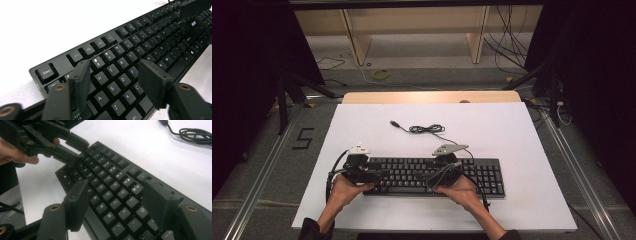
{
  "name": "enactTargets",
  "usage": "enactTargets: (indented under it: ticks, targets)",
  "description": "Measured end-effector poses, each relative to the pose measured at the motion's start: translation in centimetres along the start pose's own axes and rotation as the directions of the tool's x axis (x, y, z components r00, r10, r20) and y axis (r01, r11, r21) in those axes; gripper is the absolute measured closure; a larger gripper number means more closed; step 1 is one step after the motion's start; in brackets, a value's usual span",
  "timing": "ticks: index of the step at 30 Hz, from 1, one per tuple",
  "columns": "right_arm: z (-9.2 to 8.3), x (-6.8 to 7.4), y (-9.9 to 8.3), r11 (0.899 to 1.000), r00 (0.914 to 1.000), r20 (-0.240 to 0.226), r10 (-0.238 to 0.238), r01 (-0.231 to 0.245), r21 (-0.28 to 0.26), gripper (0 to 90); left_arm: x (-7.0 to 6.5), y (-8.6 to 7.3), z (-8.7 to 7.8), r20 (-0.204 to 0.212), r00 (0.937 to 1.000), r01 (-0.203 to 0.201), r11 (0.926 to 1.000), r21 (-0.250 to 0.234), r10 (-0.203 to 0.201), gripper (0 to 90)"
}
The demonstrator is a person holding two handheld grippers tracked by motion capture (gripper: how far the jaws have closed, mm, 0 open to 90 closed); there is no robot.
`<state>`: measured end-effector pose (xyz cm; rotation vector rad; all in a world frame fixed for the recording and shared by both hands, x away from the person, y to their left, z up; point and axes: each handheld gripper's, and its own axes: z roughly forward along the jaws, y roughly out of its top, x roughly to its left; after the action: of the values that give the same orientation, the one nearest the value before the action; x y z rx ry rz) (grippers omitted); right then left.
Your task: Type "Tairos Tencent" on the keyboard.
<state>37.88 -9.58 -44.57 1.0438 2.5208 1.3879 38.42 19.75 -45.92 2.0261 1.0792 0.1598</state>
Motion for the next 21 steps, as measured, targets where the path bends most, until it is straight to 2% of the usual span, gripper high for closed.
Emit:
enactTargets:
  ticks: [7,11,17,21]
  targets:
    - [-0.5,0.2,-0.6,1.0,1.0,-0.006,-0.003,0.003,0.002,38.0,-0.1,0.6,0.9,0.011,0.9999,0.006,0.9993,0.038,-0.006,62.6]
    - [-0.7,0.2,-0.8,1.0,1.0,-0.009,-0.003,0.003,-0.002,37.7,-0.1,1.0,1.4,0.006,0.9999,-0.012,0.9982,0.059,0.012,71.9]
    - [-1.1,0.4,-1.1,1.0,0.9999,-0.015,-0.008,0.008,-0.004,35.9,-0.5,1.4,2.2,0.0,0.9993,-0.036,0.9961,0.08,0.036,81.8]
    - [-1.4,0.5,-1.3,1.0,0.9999,-0.013,-0.006,0.005,-0.012,35.4,-0.6,1.5,2.6,-0.008,0.9992,-0.038,0.9946,0.096,0.039,87.2]
